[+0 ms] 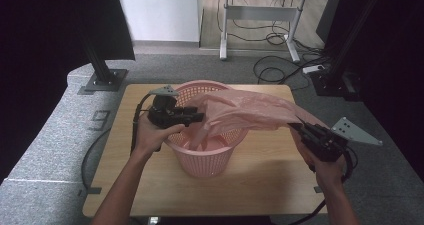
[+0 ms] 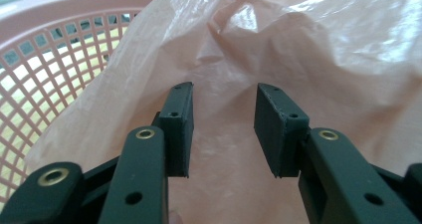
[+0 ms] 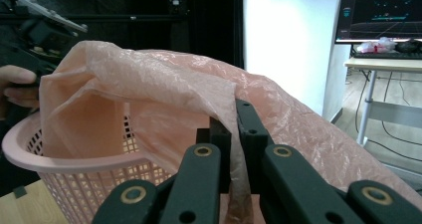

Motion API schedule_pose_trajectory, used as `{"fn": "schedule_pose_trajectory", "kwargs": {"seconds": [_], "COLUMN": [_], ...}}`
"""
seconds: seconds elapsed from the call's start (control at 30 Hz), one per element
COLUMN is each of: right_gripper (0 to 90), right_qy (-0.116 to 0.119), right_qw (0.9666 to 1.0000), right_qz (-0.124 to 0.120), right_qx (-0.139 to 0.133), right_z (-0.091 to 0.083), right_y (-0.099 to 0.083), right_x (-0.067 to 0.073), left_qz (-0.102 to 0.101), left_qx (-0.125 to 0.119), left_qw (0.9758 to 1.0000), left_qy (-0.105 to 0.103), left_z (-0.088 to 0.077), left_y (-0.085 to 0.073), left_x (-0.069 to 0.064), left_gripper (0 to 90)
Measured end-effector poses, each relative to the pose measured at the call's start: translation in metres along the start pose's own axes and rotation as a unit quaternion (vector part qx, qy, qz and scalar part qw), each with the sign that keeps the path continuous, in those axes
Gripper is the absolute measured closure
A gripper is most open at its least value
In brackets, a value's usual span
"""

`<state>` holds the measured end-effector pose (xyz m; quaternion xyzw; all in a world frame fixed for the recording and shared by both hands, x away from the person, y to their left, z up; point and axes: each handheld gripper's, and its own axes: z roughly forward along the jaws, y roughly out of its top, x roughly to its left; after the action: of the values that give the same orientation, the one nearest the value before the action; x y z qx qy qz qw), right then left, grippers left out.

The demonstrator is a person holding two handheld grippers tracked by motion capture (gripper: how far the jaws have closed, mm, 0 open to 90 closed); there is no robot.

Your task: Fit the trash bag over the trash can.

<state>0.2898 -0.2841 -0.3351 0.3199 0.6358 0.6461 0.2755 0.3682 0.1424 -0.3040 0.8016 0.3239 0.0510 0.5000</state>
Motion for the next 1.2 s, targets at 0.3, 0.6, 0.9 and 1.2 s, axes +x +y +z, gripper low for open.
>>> {"fn": "schedule_pose_trajectory", "kwargs": {"seconds": [0.3, 0.6, 0.9, 1.2], "right_gripper": [87.8, 87.6, 87.3, 84.4], "right_qy": [0.003, -0.007, 0.004, 0.024], "right_qw": [0.9999, 0.9999, 0.9999, 0.9994], "right_qz": [-0.011, 0.0, -0.001, -0.016], "right_qx": [0.003, 0.011, 0.017, 0.018], "right_z": [0.004, 0.003, 0.014, 0.025], "right_y": [0.003, 0.0, 0.006, 0.015], "right_x": [0.003, -0.008, -0.002, 0.013], "left_qz": [0.009, 0.025, 0.028, 0.012], "left_qx": [-0.046, -0.064, -0.038, -0.015], "left_qw": [0.9986, 0.9965, 0.9969, 0.9987], "left_qy": [-0.026, -0.047, -0.063, -0.047], "left_z": [-0.021, -0.036, -0.017, -0.005], "left_y": [0.003, -0.002, -0.001, 0.001], "left_x": [-0.01, -0.024, -0.025, -0.019], "left_gripper": [49.2, 41.9, 36.5, 37.5]}}
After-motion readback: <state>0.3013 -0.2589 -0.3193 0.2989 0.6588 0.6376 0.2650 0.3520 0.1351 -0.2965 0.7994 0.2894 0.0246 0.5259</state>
